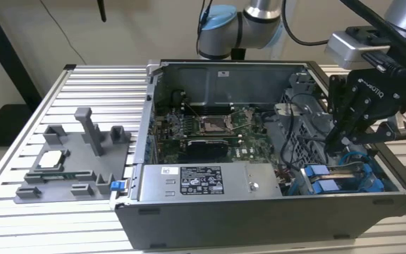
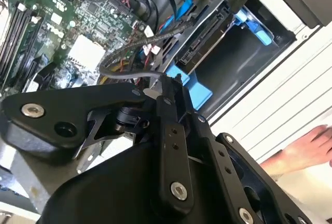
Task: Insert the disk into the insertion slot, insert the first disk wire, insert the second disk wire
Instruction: 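Insert the first disk wire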
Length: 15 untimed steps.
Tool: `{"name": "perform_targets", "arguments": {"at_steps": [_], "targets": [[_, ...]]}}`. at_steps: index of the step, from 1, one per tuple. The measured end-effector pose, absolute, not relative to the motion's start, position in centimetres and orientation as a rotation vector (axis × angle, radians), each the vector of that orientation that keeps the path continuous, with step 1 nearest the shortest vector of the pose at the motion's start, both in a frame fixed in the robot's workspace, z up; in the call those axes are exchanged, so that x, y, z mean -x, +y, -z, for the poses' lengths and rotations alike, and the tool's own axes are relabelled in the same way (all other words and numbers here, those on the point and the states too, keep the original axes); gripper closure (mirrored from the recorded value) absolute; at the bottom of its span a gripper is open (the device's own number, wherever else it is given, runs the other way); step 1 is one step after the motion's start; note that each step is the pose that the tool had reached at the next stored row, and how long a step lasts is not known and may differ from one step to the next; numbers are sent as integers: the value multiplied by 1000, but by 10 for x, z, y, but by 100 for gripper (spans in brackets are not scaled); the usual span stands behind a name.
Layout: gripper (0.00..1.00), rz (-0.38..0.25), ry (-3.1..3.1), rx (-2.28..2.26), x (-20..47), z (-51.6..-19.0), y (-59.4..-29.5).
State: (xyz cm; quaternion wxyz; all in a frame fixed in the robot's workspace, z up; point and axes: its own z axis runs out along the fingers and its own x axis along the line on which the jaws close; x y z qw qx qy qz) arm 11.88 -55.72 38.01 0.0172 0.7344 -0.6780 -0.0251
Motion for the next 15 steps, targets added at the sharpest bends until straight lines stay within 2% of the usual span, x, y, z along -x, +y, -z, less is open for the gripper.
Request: {"name": "perform_targets", "arguments": {"at_steps": [15], "targets": [[100, 171, -2066, -2237, -125, -374, -570]]}}
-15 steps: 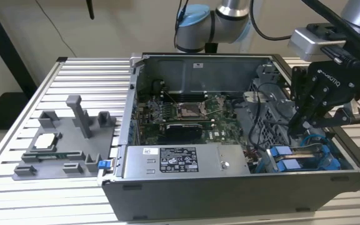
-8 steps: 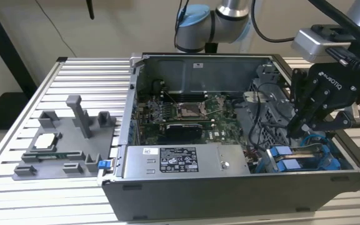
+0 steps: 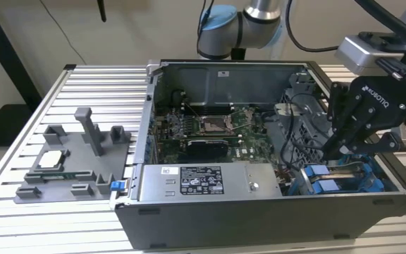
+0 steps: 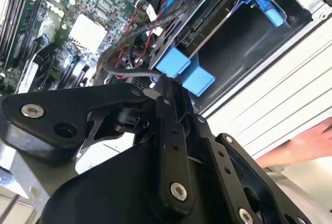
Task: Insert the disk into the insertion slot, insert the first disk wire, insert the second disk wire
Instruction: 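Insert the first disk wire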
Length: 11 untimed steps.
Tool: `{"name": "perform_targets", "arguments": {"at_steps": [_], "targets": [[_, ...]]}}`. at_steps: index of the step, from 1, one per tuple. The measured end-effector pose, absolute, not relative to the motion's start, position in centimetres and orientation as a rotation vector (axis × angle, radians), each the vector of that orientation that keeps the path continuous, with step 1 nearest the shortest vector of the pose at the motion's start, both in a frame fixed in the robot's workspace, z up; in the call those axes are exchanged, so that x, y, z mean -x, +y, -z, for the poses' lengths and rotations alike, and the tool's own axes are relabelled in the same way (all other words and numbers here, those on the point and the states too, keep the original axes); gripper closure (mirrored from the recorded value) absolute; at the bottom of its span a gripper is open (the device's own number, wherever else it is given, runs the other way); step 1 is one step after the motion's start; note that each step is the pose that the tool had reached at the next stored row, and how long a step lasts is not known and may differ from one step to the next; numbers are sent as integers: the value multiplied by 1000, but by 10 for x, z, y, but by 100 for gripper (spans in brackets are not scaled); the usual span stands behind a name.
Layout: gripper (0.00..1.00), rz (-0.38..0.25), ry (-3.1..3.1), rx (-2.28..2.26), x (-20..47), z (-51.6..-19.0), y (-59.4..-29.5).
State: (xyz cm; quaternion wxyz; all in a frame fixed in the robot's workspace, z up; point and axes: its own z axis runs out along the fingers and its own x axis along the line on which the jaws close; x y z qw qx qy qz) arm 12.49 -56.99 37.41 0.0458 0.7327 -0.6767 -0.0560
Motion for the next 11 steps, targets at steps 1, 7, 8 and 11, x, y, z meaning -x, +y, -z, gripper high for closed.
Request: {"name": "perform_targets", "arguments": {"at_steps": [1, 7, 8, 11], "targets": [[100, 172, -2066, -2237, -126, -373, -572], [100, 175, -2067, -2239, -133, -368, -582], [100, 176, -2067, -2239, -135, -368, -583], [100, 180, -2069, -2241, -141, -366, -585]]}}
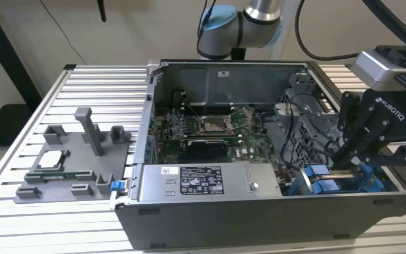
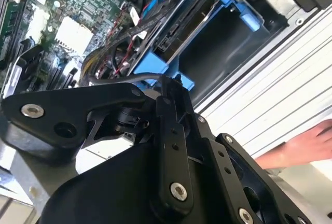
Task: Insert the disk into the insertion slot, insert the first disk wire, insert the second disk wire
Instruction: 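Insert the first disk wire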
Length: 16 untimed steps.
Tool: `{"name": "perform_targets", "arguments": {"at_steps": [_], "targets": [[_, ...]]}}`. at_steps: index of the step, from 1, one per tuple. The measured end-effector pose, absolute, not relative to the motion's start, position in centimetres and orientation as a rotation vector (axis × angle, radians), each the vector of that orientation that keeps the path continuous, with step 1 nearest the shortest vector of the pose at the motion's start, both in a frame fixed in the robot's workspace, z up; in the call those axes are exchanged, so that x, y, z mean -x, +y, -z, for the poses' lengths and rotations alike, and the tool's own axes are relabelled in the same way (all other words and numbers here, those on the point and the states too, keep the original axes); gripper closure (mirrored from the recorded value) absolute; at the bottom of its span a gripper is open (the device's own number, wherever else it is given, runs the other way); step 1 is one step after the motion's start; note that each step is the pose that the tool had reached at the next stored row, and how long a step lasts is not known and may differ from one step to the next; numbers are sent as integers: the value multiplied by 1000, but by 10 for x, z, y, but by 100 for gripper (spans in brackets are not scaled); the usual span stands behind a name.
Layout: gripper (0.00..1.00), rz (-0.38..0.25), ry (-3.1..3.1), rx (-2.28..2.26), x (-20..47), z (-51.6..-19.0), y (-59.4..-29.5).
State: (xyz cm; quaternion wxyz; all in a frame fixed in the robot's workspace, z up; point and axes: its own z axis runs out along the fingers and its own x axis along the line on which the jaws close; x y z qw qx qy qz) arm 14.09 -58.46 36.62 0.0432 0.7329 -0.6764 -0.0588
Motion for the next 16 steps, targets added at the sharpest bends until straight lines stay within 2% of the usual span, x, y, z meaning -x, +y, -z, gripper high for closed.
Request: {"name": "perform_targets", "arguments": {"at_steps": [16], "targets": [[100, 193, -2074, -2252, -154, -363, -587]]}}
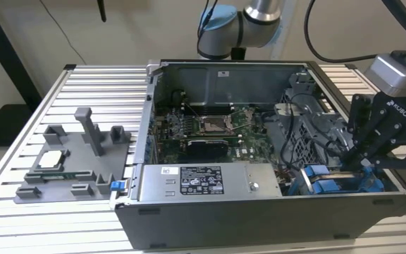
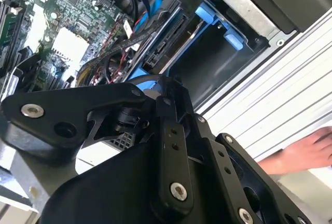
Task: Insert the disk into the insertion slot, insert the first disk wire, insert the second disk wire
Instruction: 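Insert the first disk wire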
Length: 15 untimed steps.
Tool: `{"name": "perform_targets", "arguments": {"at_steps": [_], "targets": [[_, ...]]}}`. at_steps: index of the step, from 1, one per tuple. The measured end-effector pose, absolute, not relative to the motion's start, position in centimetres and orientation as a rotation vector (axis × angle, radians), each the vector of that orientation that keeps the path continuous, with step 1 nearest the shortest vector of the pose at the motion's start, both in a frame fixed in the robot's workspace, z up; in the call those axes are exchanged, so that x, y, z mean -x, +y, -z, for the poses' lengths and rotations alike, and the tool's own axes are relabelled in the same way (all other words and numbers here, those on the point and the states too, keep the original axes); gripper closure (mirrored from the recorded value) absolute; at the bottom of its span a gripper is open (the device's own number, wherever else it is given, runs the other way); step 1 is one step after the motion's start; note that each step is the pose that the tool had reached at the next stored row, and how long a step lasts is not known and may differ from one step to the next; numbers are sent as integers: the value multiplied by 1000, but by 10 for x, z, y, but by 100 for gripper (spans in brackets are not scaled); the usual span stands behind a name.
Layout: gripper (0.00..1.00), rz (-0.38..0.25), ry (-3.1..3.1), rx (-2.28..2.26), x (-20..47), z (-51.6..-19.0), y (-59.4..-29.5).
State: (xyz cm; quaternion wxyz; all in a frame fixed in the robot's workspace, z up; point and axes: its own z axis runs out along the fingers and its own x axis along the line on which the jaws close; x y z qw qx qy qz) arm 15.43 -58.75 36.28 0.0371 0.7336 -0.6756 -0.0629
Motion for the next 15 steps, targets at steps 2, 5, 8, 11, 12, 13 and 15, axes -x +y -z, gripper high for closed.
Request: {"name": "perform_targets", "arguments": {"at_steps": [2, 5, 8, 11, 12, 13, 15], "targets": [[100, 191, -2075, -2253, -154, -362, -587], [100, 175, -2082, -2261, -154, -361, -588], [100, 149, -2093, -2274, -155, -360, -587], [100, 135, -2100, -2281, -159, -359, -588], [100, 131, -2101, -2283, -160, -358, -587], [100, 127, -2103, -2285, -162, -358, -587], [100, 126, -2107, -2285, -165, -357, -587]]}}
